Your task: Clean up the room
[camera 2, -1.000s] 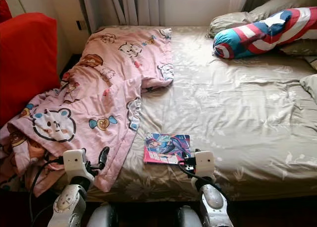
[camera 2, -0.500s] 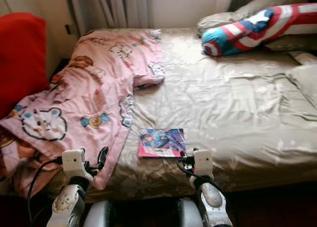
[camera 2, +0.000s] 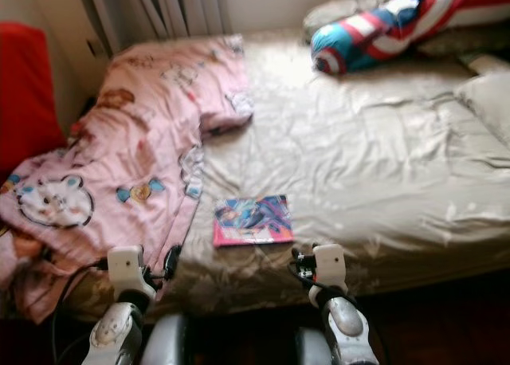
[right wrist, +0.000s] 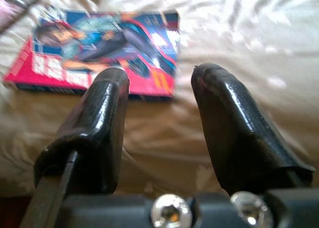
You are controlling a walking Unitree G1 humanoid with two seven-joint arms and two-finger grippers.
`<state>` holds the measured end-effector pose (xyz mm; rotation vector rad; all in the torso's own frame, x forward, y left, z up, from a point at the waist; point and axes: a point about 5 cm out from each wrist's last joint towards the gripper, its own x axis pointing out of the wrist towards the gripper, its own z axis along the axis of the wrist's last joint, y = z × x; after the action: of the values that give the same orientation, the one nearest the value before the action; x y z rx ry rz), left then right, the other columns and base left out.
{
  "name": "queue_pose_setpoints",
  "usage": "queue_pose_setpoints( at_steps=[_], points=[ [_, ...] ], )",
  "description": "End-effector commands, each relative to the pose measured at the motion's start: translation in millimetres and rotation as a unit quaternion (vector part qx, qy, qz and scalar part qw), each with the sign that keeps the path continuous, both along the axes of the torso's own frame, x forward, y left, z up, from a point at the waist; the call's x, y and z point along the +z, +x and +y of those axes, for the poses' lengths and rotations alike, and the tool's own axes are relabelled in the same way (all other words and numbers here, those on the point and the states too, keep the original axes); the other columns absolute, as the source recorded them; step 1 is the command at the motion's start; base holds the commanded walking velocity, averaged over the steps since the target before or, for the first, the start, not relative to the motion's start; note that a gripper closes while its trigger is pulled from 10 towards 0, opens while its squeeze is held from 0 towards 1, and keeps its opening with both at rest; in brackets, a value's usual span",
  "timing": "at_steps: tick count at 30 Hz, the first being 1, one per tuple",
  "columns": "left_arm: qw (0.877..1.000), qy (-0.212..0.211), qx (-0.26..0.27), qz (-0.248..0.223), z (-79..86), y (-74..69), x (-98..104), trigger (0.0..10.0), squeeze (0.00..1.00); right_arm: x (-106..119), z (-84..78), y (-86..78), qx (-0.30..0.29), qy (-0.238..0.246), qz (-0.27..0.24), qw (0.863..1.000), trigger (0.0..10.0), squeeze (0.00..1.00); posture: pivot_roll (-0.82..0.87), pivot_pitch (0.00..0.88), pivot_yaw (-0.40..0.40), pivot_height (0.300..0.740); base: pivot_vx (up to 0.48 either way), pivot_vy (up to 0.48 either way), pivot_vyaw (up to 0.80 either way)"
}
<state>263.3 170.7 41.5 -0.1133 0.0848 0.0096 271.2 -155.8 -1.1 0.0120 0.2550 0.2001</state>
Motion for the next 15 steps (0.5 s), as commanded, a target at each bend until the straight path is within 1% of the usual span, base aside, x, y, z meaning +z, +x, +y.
queue_pose_setpoints(
  at_steps=[1, 4, 13, 15],
  points=[
    [1.000, 0.002, 0.003, -0.003, 1.4, 0.0, 1.8, 10.0, 0.00, 1.0, 6.3, 0.7, 0.017, 0.000, -0.005, 1.000, 10.0, 0.00, -0.07, 0.074, -0.010, 0.595, 0.270, 0.000, 0.80],
    [1.000, 0.002, 0.003, -0.003, 1.0, -0.2, 1.7, 10.0, 0.00, 0.3, 7.1, 0.1, 0.017, 0.000, -0.003, 1.000, 10.0, 0.00, -0.07, 0.075, -0.012, 0.595, 0.268, 0.000, 0.53],
    [1.000, 0.001, 0.004, -0.002, 0.2, -1.4, 1.2, 10.0, 0.00, -0.1, 7.5, -0.3, 0.014, 0.008, -0.002, 1.000, 10.0, 0.00, -0.07, 0.083, -0.014, 0.595, 0.271, 0.000, 0.00],
    [1.000, -0.001, 0.003, -0.002, -0.2, -1.4, 1.0, 10.0, 0.00, -0.4, 7.8, -0.4, 0.015, 0.008, 0.000, 1.000, 10.0, 0.00, -0.07, 0.083, -0.014, 0.595, 0.000, 0.000, 0.00]
  ],
)
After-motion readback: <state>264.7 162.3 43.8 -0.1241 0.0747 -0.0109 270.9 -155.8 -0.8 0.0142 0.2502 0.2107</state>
